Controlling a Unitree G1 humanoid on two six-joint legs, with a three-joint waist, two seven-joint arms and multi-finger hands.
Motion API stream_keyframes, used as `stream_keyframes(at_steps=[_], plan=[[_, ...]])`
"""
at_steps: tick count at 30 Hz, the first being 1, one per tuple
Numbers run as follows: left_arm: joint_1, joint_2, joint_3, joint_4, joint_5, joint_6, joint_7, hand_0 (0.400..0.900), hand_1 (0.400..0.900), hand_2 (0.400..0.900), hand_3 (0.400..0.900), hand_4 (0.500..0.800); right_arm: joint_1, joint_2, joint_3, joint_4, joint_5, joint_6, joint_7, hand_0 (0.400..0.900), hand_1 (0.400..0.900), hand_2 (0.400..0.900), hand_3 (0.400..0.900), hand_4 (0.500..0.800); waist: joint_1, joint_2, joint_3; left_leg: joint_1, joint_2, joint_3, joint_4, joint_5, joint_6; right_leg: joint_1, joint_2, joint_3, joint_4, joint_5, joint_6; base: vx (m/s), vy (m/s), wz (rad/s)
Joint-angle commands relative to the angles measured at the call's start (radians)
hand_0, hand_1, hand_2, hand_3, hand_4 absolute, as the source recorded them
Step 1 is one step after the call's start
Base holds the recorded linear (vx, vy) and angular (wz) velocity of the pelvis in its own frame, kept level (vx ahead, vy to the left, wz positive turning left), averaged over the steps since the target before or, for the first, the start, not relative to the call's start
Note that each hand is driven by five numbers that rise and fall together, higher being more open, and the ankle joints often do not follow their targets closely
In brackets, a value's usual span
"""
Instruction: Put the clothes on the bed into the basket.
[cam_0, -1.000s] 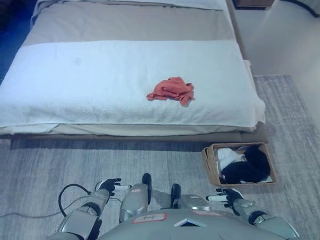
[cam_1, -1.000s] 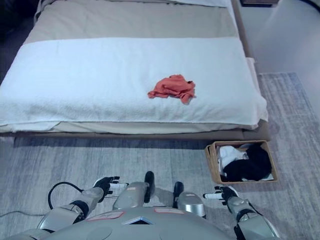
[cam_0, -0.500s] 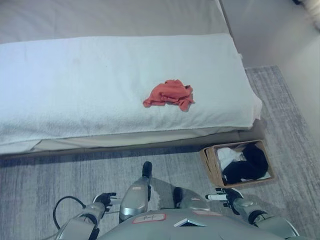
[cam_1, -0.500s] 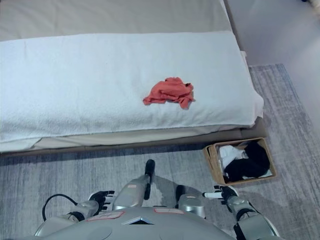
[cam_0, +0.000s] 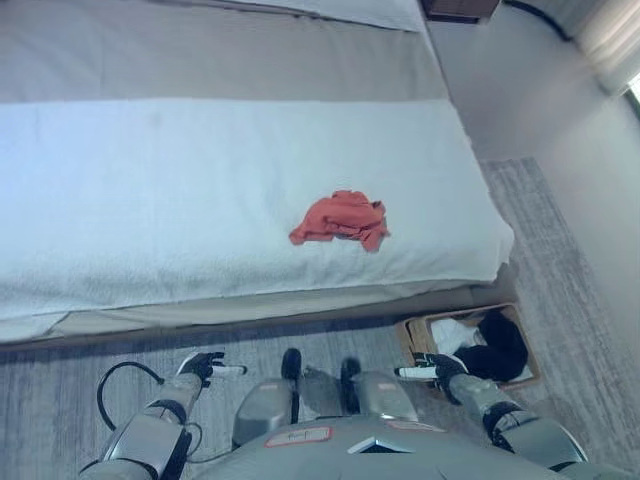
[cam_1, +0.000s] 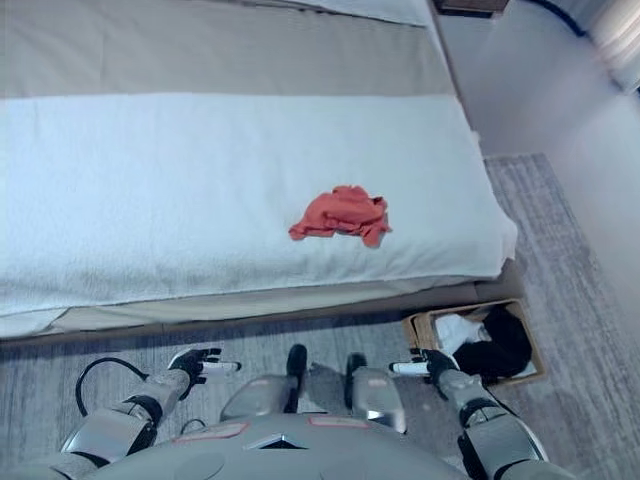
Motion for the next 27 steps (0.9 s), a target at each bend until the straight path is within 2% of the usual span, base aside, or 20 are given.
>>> stream_keyframes(at_steps=[1,4,5,8,10,12,17,19,23,27], plan=[[0.022,0.039,0.029,0.012,-0.004,-0.001,0.010,0.900,0.900,0.900,0.900,0.800,-0.032,-0.107,0.001,-0.059,0.004,-0.012,-0.030,0.900,0.900,0.900,0.900,0.800,-0.012,-0.002,0.010,0.010,-0.007,-0.016,0.075,-0.128,-0.149,-0.059,-0.040,0.042,-0.050,0.201,0.011,0.19,-0.156,0.40],[0.036,0.043,0.044,0.021,0.004,-0.003,0.003,0.900,0.900,0.900,0.900,0.800,-0.050,-0.158,-0.002,-0.148,-0.011,-0.016,-0.039,0.900,0.900,0.900,0.900,0.800,-0.015,-0.023,0.005,0.036,-0.014,-0.025,0.073,-0.148,-0.159,-0.033,-0.032,0.059,-0.045,0.215,0.020,0.20,-0.223,0.36],[0.053,0.038,0.054,0.022,0.007,-0.004,0.002,0.900,0.900,0.900,0.900,0.800,-0.079,-0.221,-0.011,-0.223,-0.017,-0.027,-0.040,0.900,0.900,0.900,0.900,0.800,-0.011,-0.021,-0.015,0.053,0.004,-0.029,0.047,-0.144,-0.168,-0.016,-0.024,0.041,-0.053,0.212,0.015,0.25,-0.321,0.27],[0.091,0.027,0.050,0.026,0.029,-0.006,-0.012,0.900,0.900,0.900,0.900,0.800,-0.147,-0.343,-0.010,-0.293,-0.029,-0.045,-0.038,0.900,0.900,0.900,0.900,0.800,-0.008,-0.007,-0.041,0.065,0.041,-0.050,0.012,-0.130,-0.189,0.015,-0.014,0.007,-0.065,0.190,0.004,0.18,-0.237,0.37],[0.094,0.022,0.045,0.028,0.030,-0.004,-0.016,0.900,0.900,0.900,0.900,0.800,-0.180,-0.369,-0.004,-0.305,-0.024,-0.048,-0.040,0.900,0.900,0.900,0.900,0.800,-0.008,-0.001,-0.044,0.063,0.053,-0.059,0.000,-0.122,-0.196,0.021,-0.010,-0.006,-0.070,0.183,0.000,0.06,-0.139,0.29],[0.104,0.007,0.018,0.028,0.037,-0.004,-0.019,0.900,0.900,0.900,0.900,0.800,-0.306,-0.434,0.044,-0.295,-0.025,-0.059,-0.044,0.900,0.900,0.900,0.900,0.800,0.003,0.009,-0.054,0.058,0.084,-0.074,-0.031,-0.101,-0.217,0.030,0.000,-0.043,-0.081,0.166,-0.010,0.07,-0.182,0.36],[0.104,-0.009,-0.011,0.029,0.026,-0.001,-0.016,0.900,0.900,0.900,0.900,0.800,-0.489,-0.446,0.134,-0.269,-0.023,-0.064,-0.056,0.900,0.900,0.900,0.900,0.800,0.017,0.019,-0.054,0.046,0.105,-0.078,-0.049,-0.083,-0.231,0.039,0.006,-0.070,-0.098,0.158,-0.018,0.03,-0.107,0.18],[0.108,-0.019,-0.028,0.029,0.006,-0.002,-0.013,0.900,0.900,0.900,0.900,0.800,-0.611,-0.417,0.187,-0.236,-0.007,-0.063,-0.073,0.900,0.900,0.900,0.900,0.800,0.034,0.026,-0.041,0.027,0.110,-0.079,-0.052,-0.073,-0.236,0.034,0.006,-0.081,-0.108,0.160,-0.020,-0.01,-0.070,0.13],[0.096,-0.011,-0.041,0.025,-0.032,-0.006,-0.002,0.900,0.900,0.900,0.900,0.800,-0.784,-0.379,0.249,-0.142,0.016,-0.059,-0.089,0.900,0.900,0.900,0.900,0.800,0.060,0.044,-0.001,-0.019,0.100,-0.088,-0.044,-0.057,-0.240,0.004,0.002,-0.085,-0.106,0.164,-0.024,-0.07,-0.032,0.15],[0.088,-0.006,-0.056,0.012,-0.057,-0.011,-0.001,0.900,0.900,0.900,0.900,0.800,-0.856,-0.345,0.266,-0.067,0.026,-0.057,-0.104,0.900,0.900,0.900,0.900,0.800,0.081,0.062,0.032,-0.058,0.088,-0.103,-0.036,-0.042,-0.241,-0.023,-0.005,-0.094,-0.096,0.164,-0.028,-0.07,-0.016,0.21]])
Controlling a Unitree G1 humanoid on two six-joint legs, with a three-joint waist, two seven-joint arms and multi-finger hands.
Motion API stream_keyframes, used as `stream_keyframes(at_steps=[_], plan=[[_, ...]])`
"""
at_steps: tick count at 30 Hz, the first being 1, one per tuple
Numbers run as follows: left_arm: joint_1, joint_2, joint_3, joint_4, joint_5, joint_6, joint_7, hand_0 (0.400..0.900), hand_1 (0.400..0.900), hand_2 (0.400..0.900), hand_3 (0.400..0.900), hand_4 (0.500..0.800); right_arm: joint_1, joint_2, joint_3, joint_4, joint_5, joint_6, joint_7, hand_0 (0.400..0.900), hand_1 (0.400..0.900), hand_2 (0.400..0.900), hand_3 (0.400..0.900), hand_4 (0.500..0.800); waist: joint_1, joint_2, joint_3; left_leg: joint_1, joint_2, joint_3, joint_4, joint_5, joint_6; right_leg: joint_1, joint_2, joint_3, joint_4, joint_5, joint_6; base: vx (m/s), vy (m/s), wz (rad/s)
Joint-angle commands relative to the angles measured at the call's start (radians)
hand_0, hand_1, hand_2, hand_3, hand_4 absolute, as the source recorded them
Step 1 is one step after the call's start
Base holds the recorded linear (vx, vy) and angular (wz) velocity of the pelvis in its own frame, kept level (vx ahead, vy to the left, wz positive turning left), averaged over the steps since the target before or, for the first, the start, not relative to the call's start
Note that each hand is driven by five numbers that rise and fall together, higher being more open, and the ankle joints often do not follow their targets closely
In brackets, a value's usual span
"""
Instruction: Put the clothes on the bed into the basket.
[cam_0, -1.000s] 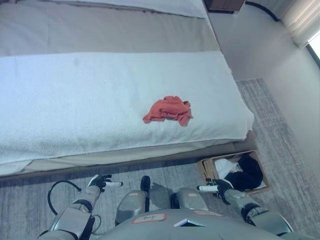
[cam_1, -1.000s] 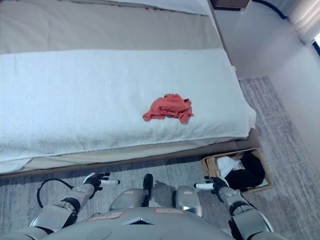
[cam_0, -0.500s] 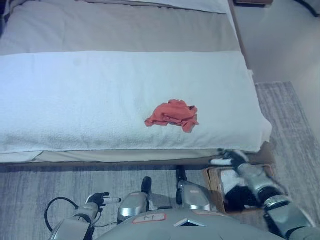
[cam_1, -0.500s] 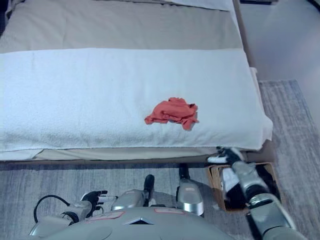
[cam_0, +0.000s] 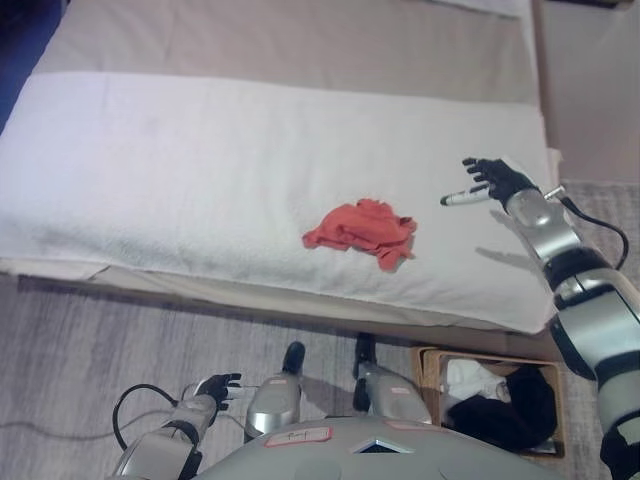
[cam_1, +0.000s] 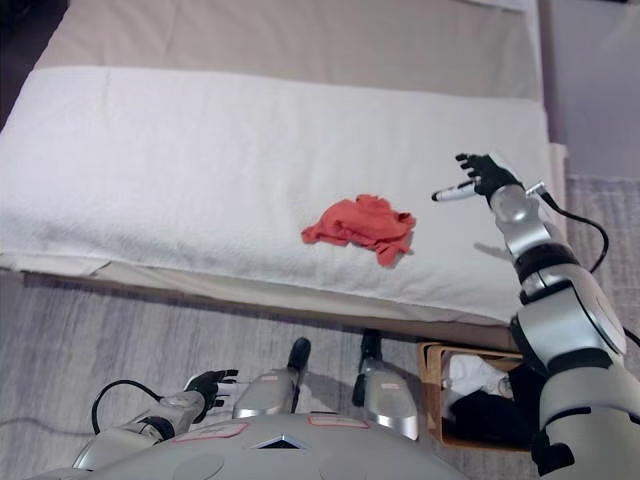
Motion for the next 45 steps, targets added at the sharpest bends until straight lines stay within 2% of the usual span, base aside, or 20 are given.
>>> stream_keyframes(at_steps=[1,11,20,21,22,23,31,45], plan=[[-0.011,0.065,-0.040,0.030,-0.044,-0.006,0.020,0.900,0.900,0.900,0.900,0.800,-0.159,-0.002,0.020,0.047,0.029,-0.033,-0.055,0.900,0.900,0.900,0.900,0.800,0.011,-0.029,0.058,0.004,-0.014,0.065,-0.024,-0.010,0.001,-0.006,-0.065,0.067,0.077,-0.086,0.044,-0.04,-0.009,0.18],[-0.032,0.082,-0.084,-0.009,-0.068,-0.013,0.023,0.900,0.900,0.900,0.900,0.800,-0.238,0.040,0.014,0.139,0.045,-0.015,-0.082,0.900,0.900,0.900,0.900,0.800,0.058,0.025,0.119,-0.062,-0.039,0.014,-0.023,0.023,0.002,-0.043,-0.089,0.021,0.096,-0.091,0.045,-0.02,0.001,0.25],[-0.033,0.086,-0.115,-0.048,-0.076,-0.019,0.022,0.900,0.900,0.900,0.900,0.800,-0.260,0.047,0.017,0.175,0.045,-0.004,-0.082,0.900,0.900,0.900,0.900,0.800,0.082,0.062,0.162,-0.112,-0.062,0.010,-0.008,0.035,0.006,-0.071,-0.106,0.017,0.093,-0.081,0.048,0.00,0.019,0.08],[-0.029,0.084,-0.117,-0.052,-0.075,-0.020,0.023,0.900,0.900,0.900,0.900,0.800,-0.257,0.047,0.015,0.177,0.045,-0.002,-0.081,0.625,0.625,0.625,0.625,0.635,0.085,0.065,0.164,-0.114,-0.063,0.011,-0.007,0.035,0.006,-0.071,-0.106,0.019,0.093,-0.081,0.048,0.00,0.000,0.00],[-0.030,0.083,-0.117,-0.055,-0.075,-0.020,0.022,0.900,0.900,0.900,0.900,0.800,-0.254,0.051,0.012,0.182,0.047,-0.001,-0.079,0.502,0.502,0.502,0.502,0.561,0.086,0.068,0.166,-0.116,-0.064,0.012,-0.006,0.035,0.007,-0.072,-0.107,0.021,0.092,-0.080,0.049,0.00,0.000,0.00],[-0.030,0.084,-0.116,-0.056,-0.077,-0.020,0.022,0.900,0.900,0.900,0.900,0.800,-0.250,0.054,0.011,0.186,0.049,0.002,-0.074,0.400,0.400,0.400,0.400,0.500,0.087,0.071,0.168,-0.116,-0.066,0.012,-0.006,0.034,0.007,-0.072,-0.108,0.023,0.090,-0.080,0.049,0.00,0.000,0.00],[-0.038,0.086,-0.114,-0.053,-0.082,-0.018,0.024,0.900,0.900,0.900,0.900,0.800,-0.243,0.077,0.014,0.189,0.047,0.009,-0.068,0.400,0.400,0.400,0.400,0.500,0.079,0.082,0.175,-0.121,-0.070,0.026,-0.004,0.031,0.010,-0.078,-0.112,0.042,0.078,-0.074,0.050,0.01,0.020,-0.07],[-0.063,0.085,-0.104,-0.030,-0.085,-0.013,0.032,0.900,0.900,0.900,0.900,0.800,-0.246,0.101,0.017,0.188,0.050,0.016,-0.064,0.400,0.400,0.400,0.400,0.500,0.057,0.072,0.160,-0.107,-0.063,0.042,-0.016,0.027,0.010,-0.072,-0.109,0.061,0.066,-0.073,0.049,0.01,0.004,-0.05]])
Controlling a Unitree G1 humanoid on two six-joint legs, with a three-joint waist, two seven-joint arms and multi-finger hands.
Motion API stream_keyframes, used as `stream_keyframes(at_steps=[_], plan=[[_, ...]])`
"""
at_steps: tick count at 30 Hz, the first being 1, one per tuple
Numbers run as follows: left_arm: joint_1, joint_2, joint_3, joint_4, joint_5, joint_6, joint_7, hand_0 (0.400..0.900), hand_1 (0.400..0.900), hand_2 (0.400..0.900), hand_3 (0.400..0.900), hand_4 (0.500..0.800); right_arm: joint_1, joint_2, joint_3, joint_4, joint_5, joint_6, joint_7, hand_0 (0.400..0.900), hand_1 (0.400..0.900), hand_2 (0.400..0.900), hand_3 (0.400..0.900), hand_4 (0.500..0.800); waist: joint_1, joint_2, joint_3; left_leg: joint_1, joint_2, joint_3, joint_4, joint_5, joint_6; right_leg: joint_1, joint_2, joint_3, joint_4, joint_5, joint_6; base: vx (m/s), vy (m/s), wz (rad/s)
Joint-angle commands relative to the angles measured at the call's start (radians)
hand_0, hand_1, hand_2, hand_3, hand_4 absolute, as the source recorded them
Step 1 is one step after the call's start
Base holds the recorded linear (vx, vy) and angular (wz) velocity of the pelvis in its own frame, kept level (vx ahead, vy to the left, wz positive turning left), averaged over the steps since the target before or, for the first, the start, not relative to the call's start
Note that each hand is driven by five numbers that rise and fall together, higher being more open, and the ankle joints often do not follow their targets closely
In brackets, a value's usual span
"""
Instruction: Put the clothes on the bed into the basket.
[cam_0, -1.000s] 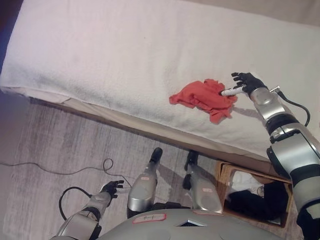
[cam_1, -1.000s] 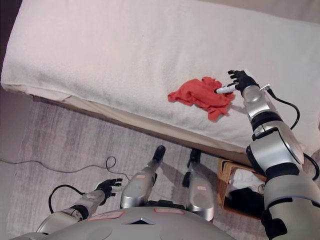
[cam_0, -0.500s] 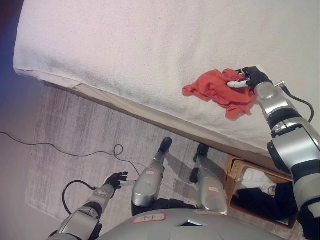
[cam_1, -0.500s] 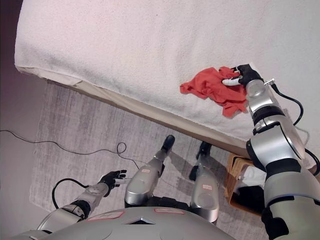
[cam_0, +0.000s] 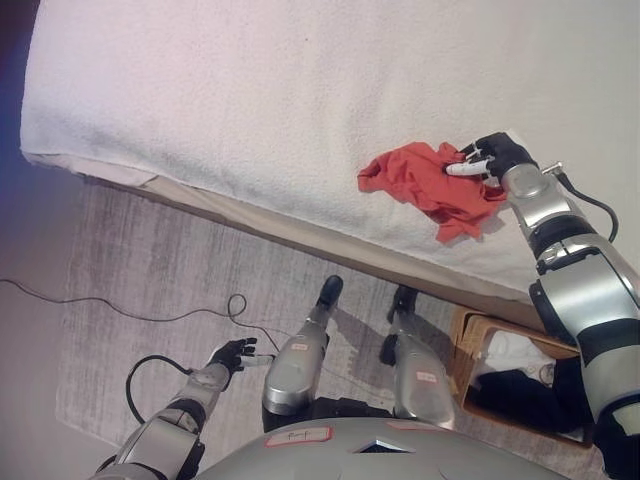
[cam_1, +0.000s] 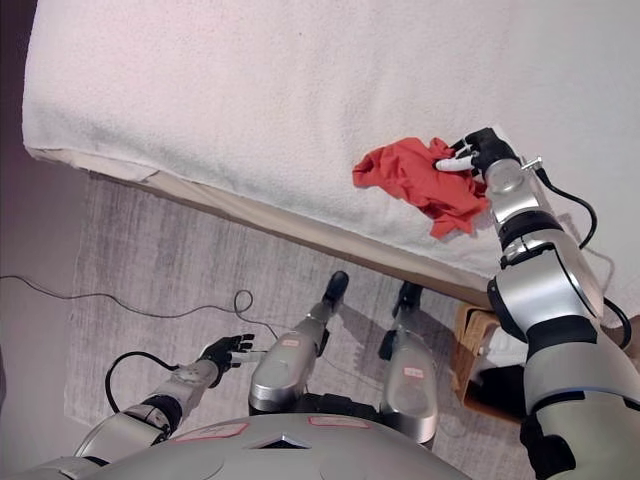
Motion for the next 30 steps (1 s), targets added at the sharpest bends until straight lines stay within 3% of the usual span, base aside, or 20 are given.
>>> stream_keyframes(at_steps=[1,6,12,20,30], plan=[[-0.005,0.078,-0.026,0.079,-0.025,0.022,0.030,0.900,0.900,0.900,0.900,0.800,-0.094,0.017,0.034,0.024,0.021,-0.014,-0.023,0.400,0.400,0.400,0.400,0.500,-0.015,-0.044,-0.041,-0.003,-0.033,0.089,-0.008,-0.022,0.042,0.001,-0.072,0.135,0.065,-0.078,0.050,0.00,0.000,0.00],[-0.019,0.082,-0.021,0.102,-0.016,0.024,0.029,0.900,0.900,0.900,0.900,0.800,-0.108,-0.002,0.043,0.010,0.019,-0.013,-0.021,0.400,0.400,0.400,0.400,0.500,-0.032,-0.066,-0.058,0.015,-0.025,0.096,-0.017,-0.026,0.042,0.013,-0.067,0.141,0.063,-0.078,0.051,0.01,0.007,-0.07],[-0.023,0.087,0.002,0.143,0.016,0.030,0.020,0.900,0.900,0.900,0.900,0.800,-0.122,-0.056,0.072,-0.018,-0.019,-0.010,0.002,0.400,0.400,0.400,0.400,0.500,-0.064,-0.126,-0.104,0.068,-0.022,0.129,-0.006,-0.065,0.056,0.045,-0.058,0.173,0.059,-0.074,0.054,0.03,0.014,-0.30],[0.040,0.101,0.058,0.183,0.058,0.039,-0.005,0.900,0.900,0.900,0.900,0.800,-0.160,-0.118,0.120,-0.059,-0.075,-0.011,0.055,0.400,0.400,0.400,0.400,0.500,-0.104,-0.201,-0.199,0.194,0.009,0.256,-0.001,-0.133,0.075,0.101,-0.025,0.268,0.040,-0.058,0.068,0.05,0.027,-0.63],[0.091,0.110,0.092,0.191,0.079,0.041,-0.030,0.900,0.900,0.900,0.900,0.800,-0.184,-0.243,0.149,-0.006,-0.138,-0.009,0.098,0.400,0.400,0.400,0.400,0.500,-0.158,-0.220,-0.273,0.312,0.018,0.403,-0.009,-0.181,0.097,0.122,0.010,0.391,0.050,-0.035,0.104,0.00,0.030,-0.60]])
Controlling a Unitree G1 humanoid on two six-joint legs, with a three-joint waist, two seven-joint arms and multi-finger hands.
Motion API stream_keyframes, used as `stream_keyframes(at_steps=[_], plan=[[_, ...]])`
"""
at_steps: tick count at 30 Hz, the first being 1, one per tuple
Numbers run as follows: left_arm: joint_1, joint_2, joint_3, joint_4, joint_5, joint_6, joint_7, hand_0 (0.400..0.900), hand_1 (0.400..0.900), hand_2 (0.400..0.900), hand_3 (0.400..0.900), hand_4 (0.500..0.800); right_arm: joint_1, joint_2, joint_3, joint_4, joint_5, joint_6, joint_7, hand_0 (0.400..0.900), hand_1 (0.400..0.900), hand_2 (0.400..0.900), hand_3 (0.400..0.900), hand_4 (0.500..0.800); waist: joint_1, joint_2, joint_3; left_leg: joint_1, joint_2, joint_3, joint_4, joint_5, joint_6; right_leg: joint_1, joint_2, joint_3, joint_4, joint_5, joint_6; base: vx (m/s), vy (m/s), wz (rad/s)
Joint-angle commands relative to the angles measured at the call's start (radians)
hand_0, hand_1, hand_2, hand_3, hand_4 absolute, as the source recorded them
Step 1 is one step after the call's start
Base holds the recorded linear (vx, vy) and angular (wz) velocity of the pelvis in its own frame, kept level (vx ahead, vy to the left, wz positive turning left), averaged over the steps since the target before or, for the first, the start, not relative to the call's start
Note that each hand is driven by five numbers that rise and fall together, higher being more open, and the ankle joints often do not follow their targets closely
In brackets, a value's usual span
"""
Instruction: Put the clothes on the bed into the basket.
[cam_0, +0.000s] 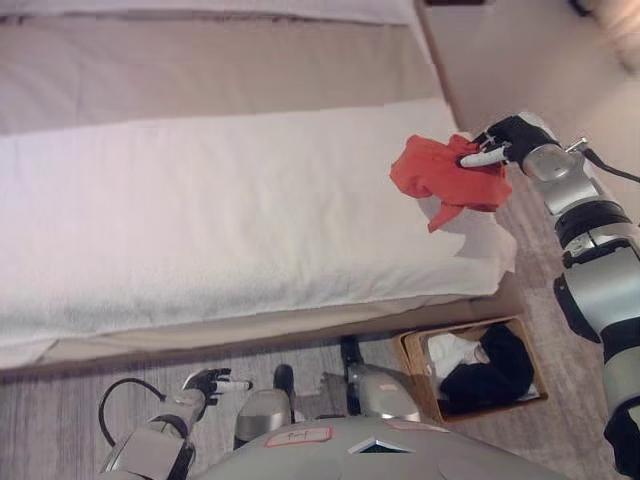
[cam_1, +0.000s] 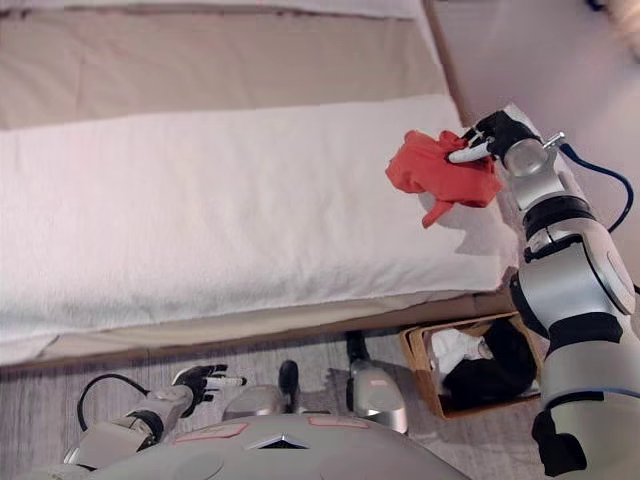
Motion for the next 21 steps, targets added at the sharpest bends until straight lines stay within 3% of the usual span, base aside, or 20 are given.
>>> stream_keyframes(at_steps=[1,8,21], plan=[[0.034,0.062,-0.007,0.071,0.027,0.001,-0.008,0.900,0.900,0.900,0.900,0.800,-0.141,-0.131,0.071,0.066,-0.042,-0.031,-0.019,0.400,0.400,0.400,0.400,0.500,-0.022,-0.014,-0.045,-0.006,0.015,0.038,0.049,-0.104,0.007,-0.008,-0.031,0.042,0.051,-0.073,0.072,-0.04,0.029,-0.50],[0.046,0.060,-0.012,0.062,0.039,-0.001,-0.014,0.900,0.900,0.900,0.900,0.800,-0.127,-0.229,0.066,0.111,-0.088,-0.029,-0.015,0.400,0.400,0.400,0.400,0.500,-0.058,-0.009,-0.049,0.024,0.011,0.100,0.040,-0.108,0.015,-0.016,-0.021,0.083,0.054,-0.052,0.091,-0.05,0.018,-0.37],[0.046,0.050,-0.020,0.055,0.053,0.000,-0.020,0.900,0.900,0.900,0.900,0.800,-0.037,-0.333,0.016,0.159,-0.120,-0.018,0.001,0.400,0.400,0.400,0.400,0.500,-0.099,0.018,-0.050,0.043,0.010,0.125,0.036,-0.114,0.018,-0.015,-0.021,0.098,0.050,-0.043,0.093,-0.02,-0.001,-0.11]])
